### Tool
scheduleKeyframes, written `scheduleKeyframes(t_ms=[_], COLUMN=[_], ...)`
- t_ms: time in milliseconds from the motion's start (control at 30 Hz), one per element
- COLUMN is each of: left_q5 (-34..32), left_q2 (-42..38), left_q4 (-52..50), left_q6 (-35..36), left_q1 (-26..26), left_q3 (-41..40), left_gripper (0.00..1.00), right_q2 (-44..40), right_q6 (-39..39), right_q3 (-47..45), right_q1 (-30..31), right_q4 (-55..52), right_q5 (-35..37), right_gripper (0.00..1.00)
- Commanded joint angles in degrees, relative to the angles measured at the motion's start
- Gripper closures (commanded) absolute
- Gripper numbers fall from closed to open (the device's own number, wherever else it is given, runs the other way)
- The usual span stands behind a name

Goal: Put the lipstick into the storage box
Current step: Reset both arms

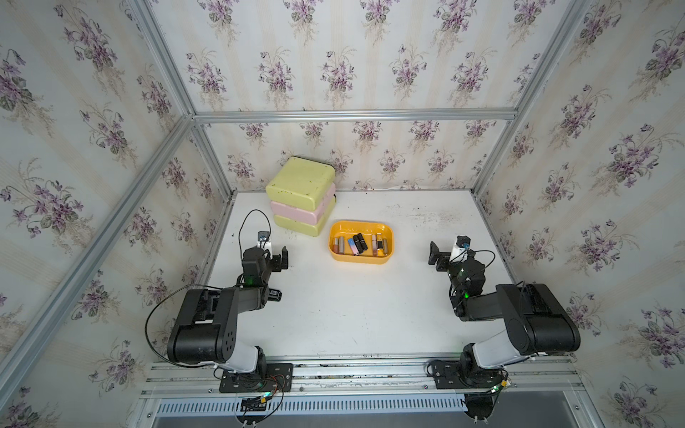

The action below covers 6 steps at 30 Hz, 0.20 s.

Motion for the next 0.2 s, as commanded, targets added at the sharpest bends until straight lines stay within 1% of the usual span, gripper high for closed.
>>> scheduleKeyframes(t_ms=[0, 167], left_q5=[-0.27, -0.28], left_q2=[-0.02, -0.02], left_q4=[0.48, 0.38], left_q6=[0.48, 0.5], left_q1=[0.06, -0.06], left_q3=[0.22, 0.2], left_gripper=[0.0, 0.0], right_q2=[0.42, -0.09], right_q6=[0.14, 0.18], right_q3=[0.45, 0.16], right_q1=[-0.04, -0.01], right_q4=[-0.35, -0.17], right_q5=[-0.34, -0.17], right_gripper=[0.0, 0.0])
